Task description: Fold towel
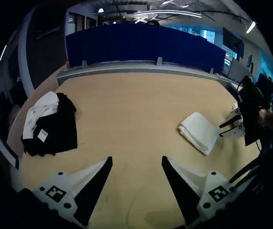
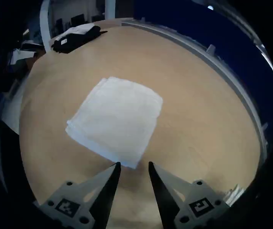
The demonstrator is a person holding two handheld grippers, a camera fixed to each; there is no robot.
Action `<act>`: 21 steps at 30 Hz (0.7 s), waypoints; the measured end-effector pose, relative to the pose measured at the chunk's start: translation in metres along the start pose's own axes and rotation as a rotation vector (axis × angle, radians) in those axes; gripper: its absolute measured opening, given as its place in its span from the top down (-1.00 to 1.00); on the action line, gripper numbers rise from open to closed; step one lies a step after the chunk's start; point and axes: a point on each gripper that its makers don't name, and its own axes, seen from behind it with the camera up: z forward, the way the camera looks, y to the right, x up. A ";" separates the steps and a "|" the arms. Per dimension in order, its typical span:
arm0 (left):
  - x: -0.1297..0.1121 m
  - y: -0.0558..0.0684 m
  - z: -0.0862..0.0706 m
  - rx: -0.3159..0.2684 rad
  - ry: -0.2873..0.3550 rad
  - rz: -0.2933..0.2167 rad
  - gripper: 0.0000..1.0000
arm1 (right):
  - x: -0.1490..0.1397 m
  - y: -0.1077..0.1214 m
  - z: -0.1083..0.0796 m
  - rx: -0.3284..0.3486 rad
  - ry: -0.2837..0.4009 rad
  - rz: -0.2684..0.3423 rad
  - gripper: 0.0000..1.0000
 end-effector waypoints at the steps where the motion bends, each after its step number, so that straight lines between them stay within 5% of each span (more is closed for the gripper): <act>1: 0.000 0.000 0.000 0.000 0.000 0.000 -0.92 | -0.001 0.000 0.001 0.002 -0.004 -0.003 -0.11; 5: 0.001 0.000 0.001 0.001 0.000 0.000 -0.91 | -0.004 0.001 0.005 0.010 -0.018 -0.018 -0.09; 13: -0.001 -0.001 0.002 0.003 -0.003 -0.003 -0.91 | -0.007 0.001 0.011 0.021 -0.026 -0.031 0.47; 21: -0.002 0.000 0.003 0.001 -0.005 0.000 -0.91 | -0.007 -0.001 0.015 0.032 -0.021 -0.040 0.59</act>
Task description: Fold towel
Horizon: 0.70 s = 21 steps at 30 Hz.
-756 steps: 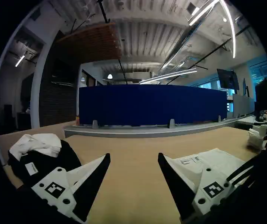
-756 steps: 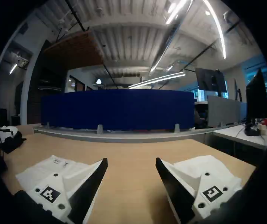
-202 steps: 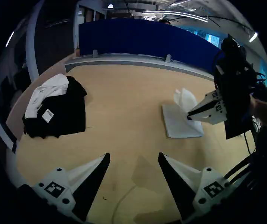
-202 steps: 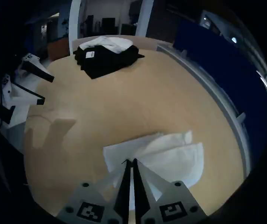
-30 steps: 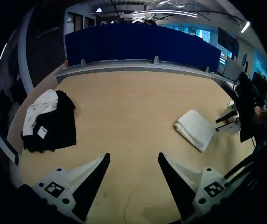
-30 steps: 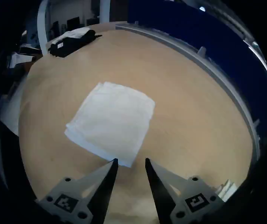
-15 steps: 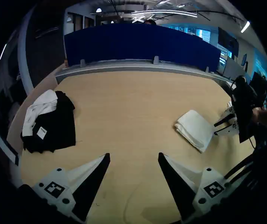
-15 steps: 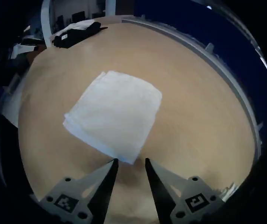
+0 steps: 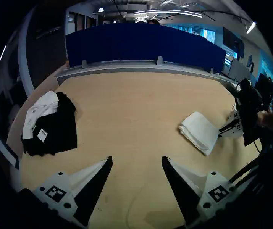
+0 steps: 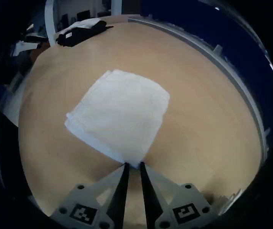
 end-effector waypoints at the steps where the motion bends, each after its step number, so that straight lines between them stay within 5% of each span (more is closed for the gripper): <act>1: 0.000 0.000 0.000 0.000 0.000 0.000 -0.92 | 0.000 0.000 0.000 0.003 0.001 0.001 0.65; 6: -0.001 0.000 0.001 -0.003 -0.001 0.001 -0.92 | 0.000 -0.004 -0.001 0.021 0.000 0.012 0.91; 21: 0.004 0.001 0.003 -0.008 0.002 0.006 -0.91 | 0.016 -0.003 -0.013 0.003 0.023 0.004 0.94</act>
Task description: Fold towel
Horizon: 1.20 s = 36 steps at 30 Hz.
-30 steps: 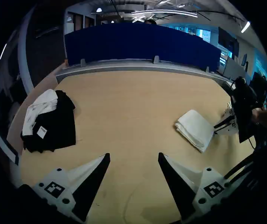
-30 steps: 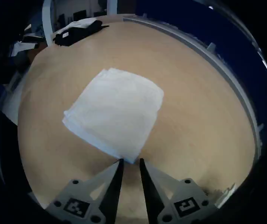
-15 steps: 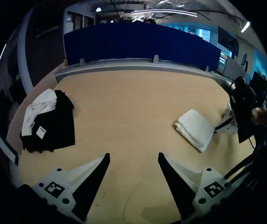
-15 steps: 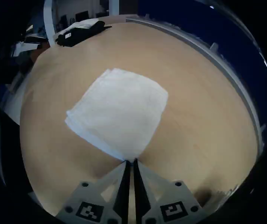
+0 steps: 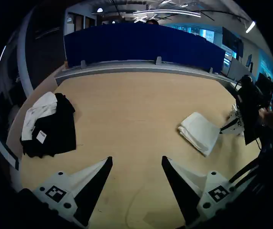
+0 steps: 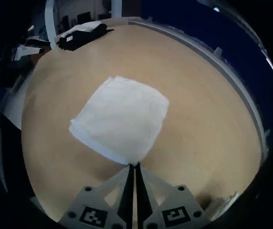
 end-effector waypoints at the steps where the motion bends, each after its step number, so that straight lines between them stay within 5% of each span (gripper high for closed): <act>1: 0.001 0.000 0.000 0.000 0.001 0.000 -0.92 | 0.004 0.000 -0.002 -0.003 0.008 0.000 0.94; 21: 0.009 -0.004 -0.002 -0.009 0.021 -0.001 -0.91 | 0.135 0.008 -0.086 -0.060 0.330 0.052 0.95; 36: 0.017 0.001 0.001 -0.025 0.032 0.012 -0.91 | 0.156 0.030 -0.123 -0.126 0.389 0.084 0.95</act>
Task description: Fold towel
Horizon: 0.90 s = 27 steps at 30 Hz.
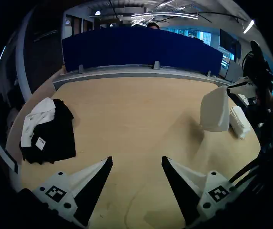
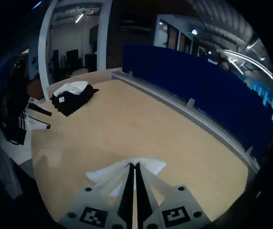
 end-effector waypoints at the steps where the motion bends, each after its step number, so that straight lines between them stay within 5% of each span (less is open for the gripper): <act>1: 0.000 0.001 0.000 -0.002 0.000 0.002 -0.91 | 0.001 0.003 -0.002 -0.007 0.001 0.001 0.95; 27: 0.015 0.028 0.011 -0.060 0.006 0.047 -0.92 | -0.020 0.152 -0.115 -0.282 -0.018 0.084 0.95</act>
